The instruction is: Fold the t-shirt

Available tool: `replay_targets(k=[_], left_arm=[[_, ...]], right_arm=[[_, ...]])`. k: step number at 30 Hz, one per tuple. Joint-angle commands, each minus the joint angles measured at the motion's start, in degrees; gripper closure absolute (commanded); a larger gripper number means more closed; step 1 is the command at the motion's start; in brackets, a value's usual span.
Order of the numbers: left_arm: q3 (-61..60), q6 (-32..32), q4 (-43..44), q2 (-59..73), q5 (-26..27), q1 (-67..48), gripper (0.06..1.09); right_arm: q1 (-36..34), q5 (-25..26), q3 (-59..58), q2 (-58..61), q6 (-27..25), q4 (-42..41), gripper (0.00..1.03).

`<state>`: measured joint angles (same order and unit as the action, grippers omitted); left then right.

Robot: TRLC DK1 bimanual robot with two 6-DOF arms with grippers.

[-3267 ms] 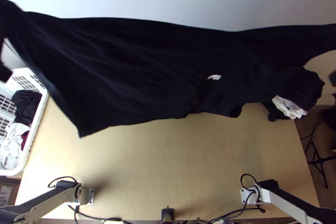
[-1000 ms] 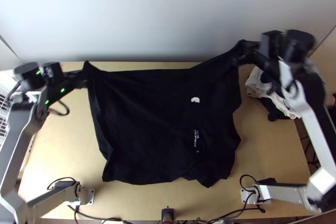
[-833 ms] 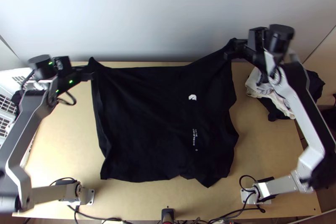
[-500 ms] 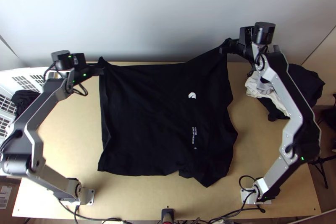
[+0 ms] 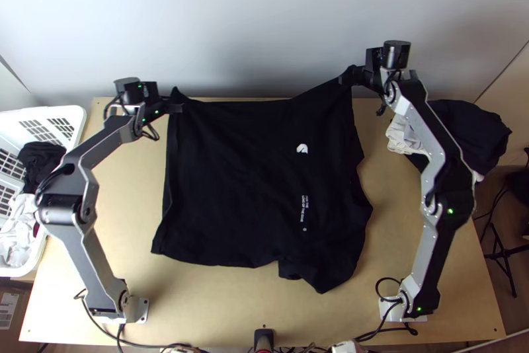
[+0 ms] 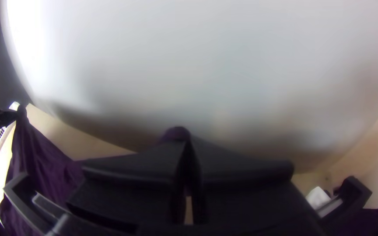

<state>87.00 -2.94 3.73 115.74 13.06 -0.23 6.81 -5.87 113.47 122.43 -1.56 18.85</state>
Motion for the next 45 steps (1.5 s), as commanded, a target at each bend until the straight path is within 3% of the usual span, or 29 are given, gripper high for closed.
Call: replay_targets(k=[1, 17, 33, 45], left_arm=[[4.67, 1.71, 4.62, 6.78, -2.07, -1.53, 1.05], [0.71, 4.61, 13.68, 8.97, -4.18, 0.23, 1.05], [-17.30, 5.05, 21.50, -3.77, -6.20, -1.26, 1.05], [-27.76, 4.17, 21.06, -16.78, -6.12, -2.58, 1.05]], right_arm=[[-0.13, -0.02, 6.85, 8.00, -0.02, -0.75, 1.00], [-0.13, 0.24, 12.39, 15.47, 0.33, -1.89, 1.00], [1.89, 1.12, -20.31, -2.11, -2.83, -23.60, 1.00], [3.83, 1.03, -39.03, -18.98, -0.63, -25.00, 1.00]])
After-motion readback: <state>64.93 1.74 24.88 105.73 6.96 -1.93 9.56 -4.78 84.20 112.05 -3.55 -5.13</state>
